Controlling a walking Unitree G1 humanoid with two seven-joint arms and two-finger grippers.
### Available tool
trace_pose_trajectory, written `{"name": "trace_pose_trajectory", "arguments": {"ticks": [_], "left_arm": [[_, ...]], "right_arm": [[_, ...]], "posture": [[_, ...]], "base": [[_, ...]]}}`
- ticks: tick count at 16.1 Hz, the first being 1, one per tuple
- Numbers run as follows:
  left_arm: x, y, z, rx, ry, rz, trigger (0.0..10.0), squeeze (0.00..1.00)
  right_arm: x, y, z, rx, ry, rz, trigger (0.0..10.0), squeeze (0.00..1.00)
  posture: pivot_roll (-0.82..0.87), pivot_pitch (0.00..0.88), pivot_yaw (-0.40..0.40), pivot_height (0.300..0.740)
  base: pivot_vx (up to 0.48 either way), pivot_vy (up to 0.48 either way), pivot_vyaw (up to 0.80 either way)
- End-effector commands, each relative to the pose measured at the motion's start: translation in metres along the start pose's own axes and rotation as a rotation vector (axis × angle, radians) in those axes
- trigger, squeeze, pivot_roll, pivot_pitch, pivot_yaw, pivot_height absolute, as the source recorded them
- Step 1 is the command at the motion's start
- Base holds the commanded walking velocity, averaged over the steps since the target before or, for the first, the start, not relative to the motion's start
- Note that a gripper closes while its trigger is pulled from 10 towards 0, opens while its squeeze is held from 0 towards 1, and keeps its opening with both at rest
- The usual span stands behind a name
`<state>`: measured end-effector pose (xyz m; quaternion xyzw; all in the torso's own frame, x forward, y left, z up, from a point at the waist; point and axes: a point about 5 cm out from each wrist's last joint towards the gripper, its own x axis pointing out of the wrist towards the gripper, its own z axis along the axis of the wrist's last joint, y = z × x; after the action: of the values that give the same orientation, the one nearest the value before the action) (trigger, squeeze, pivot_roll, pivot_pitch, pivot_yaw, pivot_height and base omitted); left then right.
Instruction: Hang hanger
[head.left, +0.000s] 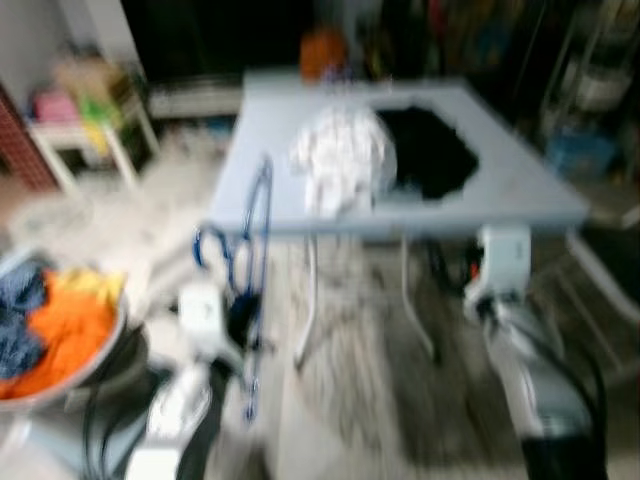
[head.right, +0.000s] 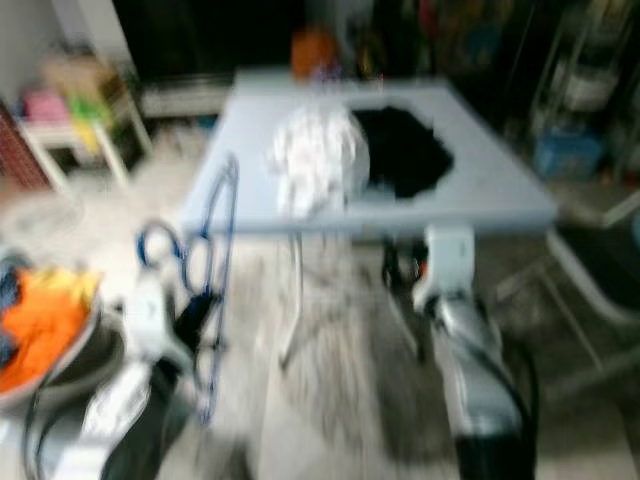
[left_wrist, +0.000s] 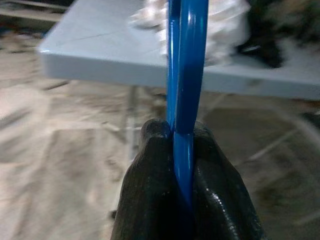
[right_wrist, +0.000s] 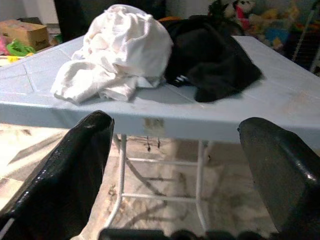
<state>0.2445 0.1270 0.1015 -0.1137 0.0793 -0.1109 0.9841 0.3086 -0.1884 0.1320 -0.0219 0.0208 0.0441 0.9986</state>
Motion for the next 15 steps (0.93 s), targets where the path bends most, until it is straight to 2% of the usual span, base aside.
{"name": "trace_pose_trajectory", "arguments": {"ticks": [1, 6, 11, 15], "left_arm": [[0.0003, 0.0039, 0.0125, -0.002, -0.049, -0.008, 10.0, 0.00], [0.0006, 0.0020, 0.0129, -0.003, -0.052, -0.025, 10.0, 0.00], [0.0018, 0.0016, 0.0192, -0.021, -0.080, -0.050, 10.0, 0.00], [0.0010, 0.0008, 0.0182, -0.021, -0.075, -0.062, 10.0, 0.00]], "right_arm": [[0.0028, 0.0028, 0.0070, 0.011, -0.023, 0.006, 10.0, 0.00], [0.0036, 0.0034, 0.0052, 0.020, -0.013, 0.008, 10.0, 0.00], [0.0080, 0.0034, 0.0085, 0.011, -0.015, 0.014, 10.0, 0.00], [0.0078, 0.0066, 0.0056, 0.008, -0.007, 0.025, 10.0, 0.00]], "posture": [[-0.08, 0.000, 0.029, 0.740], [-0.07, 0.000, 0.032, 0.740], [-0.08, 0.000, 0.031, 0.740], [-0.07, 0.000, 0.032, 0.740]], "base": [[0.000, 0.000, 0.00], [0.000, 0.000, 0.00], [0.000, 0.000, -0.80], [0.268, 0.000, -0.80]]}}
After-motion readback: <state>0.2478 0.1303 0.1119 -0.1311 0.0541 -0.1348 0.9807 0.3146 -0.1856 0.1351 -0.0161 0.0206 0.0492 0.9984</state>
